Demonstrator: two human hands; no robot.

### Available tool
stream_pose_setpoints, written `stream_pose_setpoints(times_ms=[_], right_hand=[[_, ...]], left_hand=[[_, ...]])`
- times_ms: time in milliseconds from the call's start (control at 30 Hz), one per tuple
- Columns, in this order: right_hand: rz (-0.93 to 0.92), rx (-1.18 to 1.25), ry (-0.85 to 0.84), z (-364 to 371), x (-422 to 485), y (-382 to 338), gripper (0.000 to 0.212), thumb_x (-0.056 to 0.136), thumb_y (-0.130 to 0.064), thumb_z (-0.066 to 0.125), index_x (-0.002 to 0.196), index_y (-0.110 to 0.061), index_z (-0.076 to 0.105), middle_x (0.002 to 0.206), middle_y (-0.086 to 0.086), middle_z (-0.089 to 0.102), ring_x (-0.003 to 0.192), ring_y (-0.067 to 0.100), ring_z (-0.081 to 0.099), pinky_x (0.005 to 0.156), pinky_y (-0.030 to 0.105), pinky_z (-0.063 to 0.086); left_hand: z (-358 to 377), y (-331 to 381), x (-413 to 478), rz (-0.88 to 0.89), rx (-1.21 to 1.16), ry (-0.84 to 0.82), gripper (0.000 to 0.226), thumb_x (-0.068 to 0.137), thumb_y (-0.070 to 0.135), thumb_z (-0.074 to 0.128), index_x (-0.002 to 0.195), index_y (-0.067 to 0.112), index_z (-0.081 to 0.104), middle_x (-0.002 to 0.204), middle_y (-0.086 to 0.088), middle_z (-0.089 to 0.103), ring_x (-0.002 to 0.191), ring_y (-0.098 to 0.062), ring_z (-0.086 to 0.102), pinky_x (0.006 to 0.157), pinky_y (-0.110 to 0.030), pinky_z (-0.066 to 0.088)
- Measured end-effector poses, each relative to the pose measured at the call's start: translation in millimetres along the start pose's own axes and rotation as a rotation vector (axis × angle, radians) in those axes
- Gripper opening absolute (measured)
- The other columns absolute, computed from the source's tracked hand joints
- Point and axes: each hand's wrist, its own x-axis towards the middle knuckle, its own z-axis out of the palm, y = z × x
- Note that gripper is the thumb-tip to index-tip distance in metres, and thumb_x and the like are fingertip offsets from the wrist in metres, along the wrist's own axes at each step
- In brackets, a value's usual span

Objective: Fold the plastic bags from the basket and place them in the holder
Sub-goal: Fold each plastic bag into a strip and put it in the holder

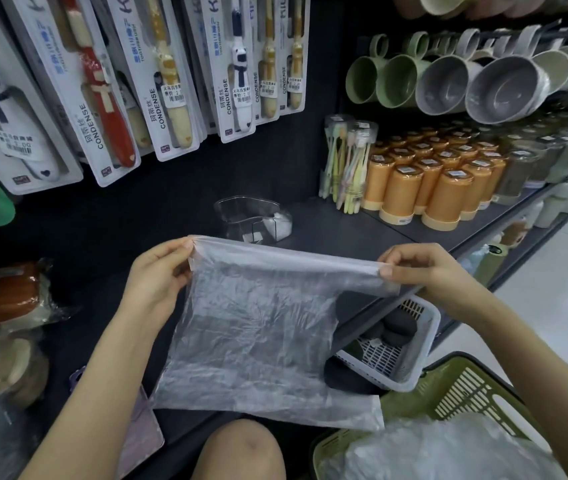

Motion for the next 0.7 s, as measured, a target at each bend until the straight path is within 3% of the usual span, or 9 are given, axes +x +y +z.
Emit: stream_pose_setpoints(times_ms=[67,200,300,400,433,500,567,700], right_hand=[[-0.026,0.063,-0.002,-2,1,1,0.039,0.057,-0.050,0.086,0.068,-0.017,0.071,0.070,0.009,0.063,0.066,0.019,0.055,0.062,0.019,0.044],[-0.040,0.028,-0.024,1,3,0,0.052,0.055,-0.059,0.084,0.087,-0.018,0.075,0.071,0.035,0.054,0.065,0.025,0.050,0.059,0.015,0.042],[-0.009,-0.108,-0.053,6,2,-6,0.054,0.062,-0.066,0.075,0.079,-0.015,0.075,0.060,0.020,0.045,0.056,0.018,0.039,0.052,0.015,0.030],[0.061,-0.361,-0.048,7,5,-7,0.055,0.070,-0.072,0.064,0.051,-0.021,0.066,0.051,0.000,0.033,0.051,0.013,0.030,0.053,0.025,0.024],[0.076,-0.425,-0.030,7,6,-7,0.055,0.072,-0.072,0.062,0.046,-0.023,0.062,0.049,-0.003,0.033,0.050,0.012,0.031,0.055,0.028,0.024],[0.082,-0.420,0.003,7,8,-6,0.067,0.072,-0.074,0.060,0.050,-0.011,0.061,0.054,0.001,0.038,0.053,0.013,0.036,0.059,0.030,0.028],[0.095,-0.285,0.063,5,8,-9,0.065,0.077,-0.066,0.062,0.062,-0.003,0.065,0.061,0.007,0.047,0.059,0.016,0.043,0.064,0.030,0.033],[0.098,-0.078,0.132,4,11,-10,0.015,0.092,-0.018,0.059,0.099,-0.013,0.071,0.065,0.003,0.062,0.067,0.004,0.059,0.073,0.006,0.042]], left_hand=[[1,2,1,0.000,-0.026,0.006,0.016,0.095,0.007,0.056,0.088,0.012,0.070,0.076,0.002,0.072,0.080,-0.011,0.067,0.074,-0.029,0.053],[3,6,5,0.020,-0.033,0.004,0.015,0.094,0.005,0.055,0.090,0.009,0.069,0.082,-0.002,0.070,0.082,-0.015,0.066,0.076,-0.030,0.054],[6,8,8,0.048,-0.042,0.004,0.017,0.094,0.006,0.055,0.088,0.011,0.069,0.081,-0.002,0.069,0.080,-0.014,0.065,0.075,-0.030,0.055],[10,5,11,0.061,0.032,0.027,0.017,0.096,0.007,0.053,0.091,0.010,0.068,0.085,-0.003,0.067,0.080,-0.014,0.065,0.074,-0.029,0.055],[11,3,13,0.066,0.058,0.055,0.017,0.097,0.007,0.053,0.091,0.011,0.068,0.085,-0.003,0.067,0.080,-0.013,0.065,0.073,-0.027,0.055],[12,-1,16,0.076,0.096,0.098,0.017,0.097,0.008,0.053,0.091,0.012,0.068,0.087,-0.002,0.067,0.079,-0.012,0.064,0.070,-0.023,0.054],[10,-5,20,0.070,0.126,0.110,0.015,0.098,0.010,0.053,0.097,0.010,0.068,0.090,-0.003,0.067,0.081,-0.013,0.064,0.074,-0.025,0.053],[6,-9,23,0.063,0.156,0.113,0.015,0.097,0.011,0.054,0.104,0.008,0.068,0.092,-0.005,0.069,0.082,-0.014,0.066,0.076,-0.026,0.053]])
